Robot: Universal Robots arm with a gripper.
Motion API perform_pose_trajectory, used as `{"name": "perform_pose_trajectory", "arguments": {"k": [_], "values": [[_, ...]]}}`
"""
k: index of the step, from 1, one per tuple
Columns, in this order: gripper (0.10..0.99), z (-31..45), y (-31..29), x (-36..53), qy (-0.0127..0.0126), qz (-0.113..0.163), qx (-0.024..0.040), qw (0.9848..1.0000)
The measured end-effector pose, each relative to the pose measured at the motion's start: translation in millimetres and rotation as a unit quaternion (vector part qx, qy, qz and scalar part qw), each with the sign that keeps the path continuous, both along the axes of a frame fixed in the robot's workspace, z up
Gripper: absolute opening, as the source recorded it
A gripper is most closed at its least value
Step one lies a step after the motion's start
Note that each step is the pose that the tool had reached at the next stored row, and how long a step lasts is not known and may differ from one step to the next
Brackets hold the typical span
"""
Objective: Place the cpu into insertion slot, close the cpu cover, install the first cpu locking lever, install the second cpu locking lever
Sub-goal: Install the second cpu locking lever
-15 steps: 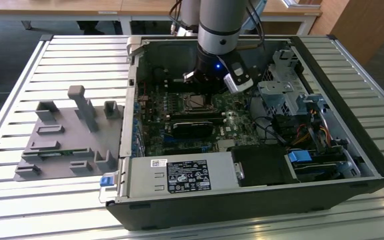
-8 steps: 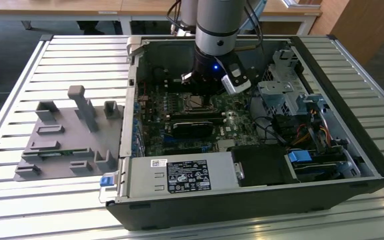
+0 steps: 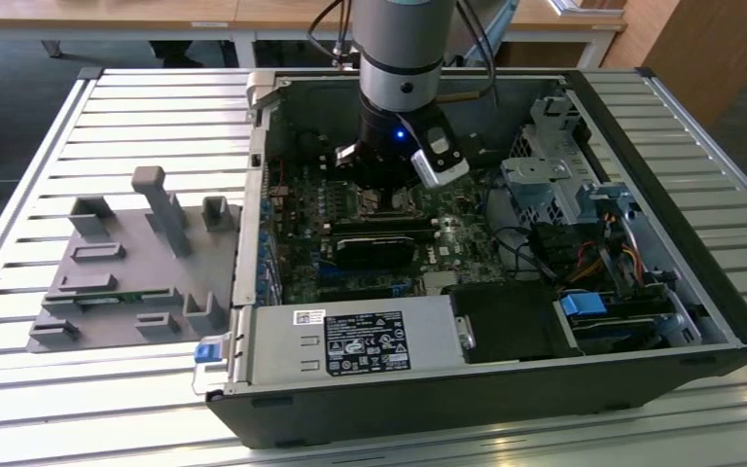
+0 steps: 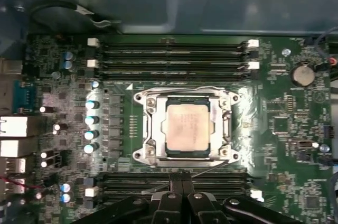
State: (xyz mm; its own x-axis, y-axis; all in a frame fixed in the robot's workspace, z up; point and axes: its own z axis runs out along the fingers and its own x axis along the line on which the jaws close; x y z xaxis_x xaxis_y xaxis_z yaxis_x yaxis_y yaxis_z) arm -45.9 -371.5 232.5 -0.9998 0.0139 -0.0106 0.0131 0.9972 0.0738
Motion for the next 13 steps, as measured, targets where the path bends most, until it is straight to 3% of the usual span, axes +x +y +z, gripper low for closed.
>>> {"name": "perform_pose_trajectory", "arguments": {"k": [7,13], "values": [[0.106,-8.1,-0.1,-4.2,0.0008,-0.002,0.0002,1.0],[0.106,-8.2,-6.1,-8.1,0.0008,-0.002,0.011,0.9999]]}}
